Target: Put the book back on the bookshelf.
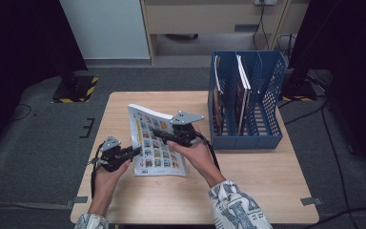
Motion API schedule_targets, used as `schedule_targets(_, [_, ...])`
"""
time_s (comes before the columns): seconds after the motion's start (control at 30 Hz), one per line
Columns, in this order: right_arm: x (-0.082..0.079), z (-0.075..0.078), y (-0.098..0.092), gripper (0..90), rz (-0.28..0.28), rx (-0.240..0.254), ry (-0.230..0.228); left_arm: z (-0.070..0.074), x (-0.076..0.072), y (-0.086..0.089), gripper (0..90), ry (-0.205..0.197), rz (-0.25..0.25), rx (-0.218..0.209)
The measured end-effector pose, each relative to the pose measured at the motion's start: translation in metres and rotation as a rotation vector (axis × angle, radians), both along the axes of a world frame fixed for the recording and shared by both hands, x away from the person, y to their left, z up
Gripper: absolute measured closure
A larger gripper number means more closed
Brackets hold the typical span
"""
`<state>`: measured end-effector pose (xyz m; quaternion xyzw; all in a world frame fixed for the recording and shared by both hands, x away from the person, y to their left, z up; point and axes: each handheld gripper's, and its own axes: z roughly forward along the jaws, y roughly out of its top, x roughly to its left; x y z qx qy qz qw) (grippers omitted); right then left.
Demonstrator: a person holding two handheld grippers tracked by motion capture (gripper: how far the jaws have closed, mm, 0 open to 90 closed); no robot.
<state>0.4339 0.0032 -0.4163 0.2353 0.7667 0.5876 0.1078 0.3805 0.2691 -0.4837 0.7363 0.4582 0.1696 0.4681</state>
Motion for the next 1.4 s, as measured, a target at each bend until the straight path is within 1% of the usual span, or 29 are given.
schedule_targets(0.17, [0.001, -0.001, 0.001, 64.7, -0.011, 0.007, 0.002, 0.0, 0.0, 0.001, 73.3, 0.001, -0.004, 0.0])
schedule_targets(0.27, [0.002, -0.001, 0.0, 68.6, -0.018, 0.007, 0.001, 0.0, -0.001, 0.0, 73.3, -0.002, -0.004, 0.003])
schedule_targets(0.3, [0.002, -0.001, 0.0, 71.3, -0.027, 0.009, 0.001, 0.001, -0.001, 0.0, 73.3, -0.002, -0.003, 0.004])
schedule_targets(0.37, [0.003, -0.001, -0.001, 72.8, -0.034, 0.013, 0.012, 0.001, -0.001, 0.0, 73.2, -0.004, -0.002, 0.007])
schedule_targets(0.43, [0.003, -0.001, -0.002, 73.1, -0.034, 0.014, 0.016, 0.001, -0.001, 0.0, 73.1, -0.004, -0.003, 0.008])
schedule_targets(0.5, [0.004, -0.001, -0.002, 73.5, -0.033, 0.017, 0.01, 0.001, 0.0, 0.0, 73.1, -0.003, -0.009, 0.012])
schedule_targets(0.63, [0.005, -0.001, -0.003, 73.7, -0.042, 0.014, 0.015, 0.001, 0.0, 0.0, 72.8, -0.003, -0.006, 0.01])
schedule_targets(0.67, [0.005, -0.001, -0.003, 73.8, -0.041, 0.015, 0.014, 0.001, 0.0, 0.0, 72.8, -0.002, 0.0, 0.011])
schedule_targets(0.7, [0.004, -0.002, -0.004, 73.9, -0.042, 0.026, 0.013, 0.0, 0.0, 0.0, 70.8, -0.005, 0.005, 0.013])
schedule_targets(0.8, [0.004, -0.002, -0.005, 74.0, -0.051, 0.036, 0.021, -0.003, 0.001, 0.001, 68.2, -0.015, 0.023, 0.013])
schedule_targets(0.83, [0.004, -0.001, -0.006, 74.0, -0.05, 0.039, 0.024, -0.005, 0.001, 0.001, 64.6, -0.014, 0.039, 0.009])
schedule_targets(0.87, [0.004, -0.001, -0.006, 74.0, -0.048, 0.042, 0.027, -0.007, 0.001, 0.002, 56.1, -0.012, 0.057, 0.015])
schedule_targets(0.9, [0.003, -0.001, -0.006, 74.1, -0.048, 0.047, 0.029, -0.008, 0.002, 0.003, 50.0, -0.009, 0.067, 0.024])
schedule_targets(0.97, [0.003, 0.001, -0.008, 74.1, -0.047, 0.06, 0.028, -0.01, 0.002, 0.005, 43.1, -0.007, 0.081, 0.039])
schedule_targets(1.07, [0.001, 0.005, -0.01, 74.0, -0.051, 0.08, 0.014, -0.012, 0.003, 0.009, 30.3, -0.01, 0.105, 0.061])
schedule_targets(1.1, [0.001, 0.006, -0.011, 74.1, -0.049, 0.085, 0.01, -0.013, 0.004, 0.011, 27.0, -0.008, 0.112, 0.066])
schedule_targets(1.17, [0.001, 0.009, -0.012, 74.0, -0.054, 0.086, 0.002, -0.016, 0.006, 0.014, 20.6, 0.003, 0.123, 0.061])
schedule_targets(1.23, [0.001, 0.011, -0.013, 74.0, -0.056, 0.086, -0.005, -0.017, 0.006, 0.016, 16.4, 0.01, 0.131, 0.059])
schedule_targets(1.3, [0.001, 0.014, -0.015, 74.0, -0.061, 0.091, -0.009, -0.019, 0.007, 0.017, 11.2, 0.011, 0.128, 0.068])
schedule_targets(1.37, [0.001, 0.015, -0.016, 74.0, -0.063, 0.093, -0.015, -0.022, 0.007, 0.017, 9.2, 0.024, 0.128, 0.093])
schedule_targets(1.4, [0.001, 0.016, -0.016, 74.0, -0.065, 0.093, -0.018, -0.023, 0.007, 0.016, 6.7, 0.028, 0.13, 0.097])
